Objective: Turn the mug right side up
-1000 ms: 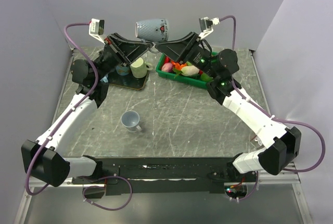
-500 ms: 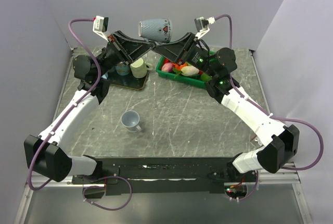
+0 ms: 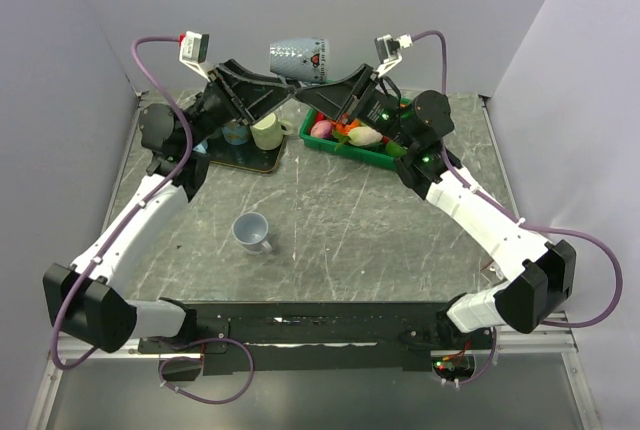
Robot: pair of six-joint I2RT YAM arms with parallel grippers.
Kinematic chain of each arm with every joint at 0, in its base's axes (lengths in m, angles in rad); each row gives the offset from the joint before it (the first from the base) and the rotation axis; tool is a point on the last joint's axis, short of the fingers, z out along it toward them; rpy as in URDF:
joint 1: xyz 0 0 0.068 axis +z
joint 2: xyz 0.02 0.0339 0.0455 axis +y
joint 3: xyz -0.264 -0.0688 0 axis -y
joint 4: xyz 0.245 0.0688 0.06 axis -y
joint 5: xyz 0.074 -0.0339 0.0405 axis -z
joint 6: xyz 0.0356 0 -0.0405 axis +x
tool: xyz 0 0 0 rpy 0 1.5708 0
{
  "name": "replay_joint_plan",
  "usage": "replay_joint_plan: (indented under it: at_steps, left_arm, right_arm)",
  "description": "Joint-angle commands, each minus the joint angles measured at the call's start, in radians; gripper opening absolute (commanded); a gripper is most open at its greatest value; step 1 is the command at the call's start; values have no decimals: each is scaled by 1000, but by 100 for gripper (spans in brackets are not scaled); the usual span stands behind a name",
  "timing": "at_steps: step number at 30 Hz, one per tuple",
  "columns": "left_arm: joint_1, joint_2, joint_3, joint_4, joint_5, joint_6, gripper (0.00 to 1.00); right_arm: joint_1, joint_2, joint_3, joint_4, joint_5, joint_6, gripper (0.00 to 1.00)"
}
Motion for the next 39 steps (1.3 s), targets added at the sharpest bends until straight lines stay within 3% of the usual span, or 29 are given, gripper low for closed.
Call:
replay_joint_plan:
  at_steps: [1,4,5,12,14,18,23,30,39]
  left_arm:
    - [-15,-47,11,-158,14,118,79]
    - [-15,-62,13,-256,-32,188,98]
    - [-14,-65,17,-340,-51,208,99]
    - [-11,-49,80,-923,-455,405,96]
    - [-5,-38,96,-1027,-653,415,96]
    - [87,-12,126,-1193,-790,405,96]
    - [152,11,132,-1220,-818,437,96]
    - [180,42,119,-1240,-826,446,96]
    - [189,70,93,-1247,-801,445,96]
  right_arm:
    - [0,-83,5,-9,111,-99,0]
    - [2,-123,2,-95,166,-164,0]
    - [0,-138,2,-116,180,-194,0]
    - [2,-226,-50,-400,398,-421,0]
    - [8,-244,-61,-489,405,-525,0]
    - [57,-246,-104,-679,460,-668,0]
    - [228,-230,-219,-774,612,-782,0]
    - [381,-95,-357,-828,675,-736,0]
    - [441,161,-218,-975,790,-696,0]
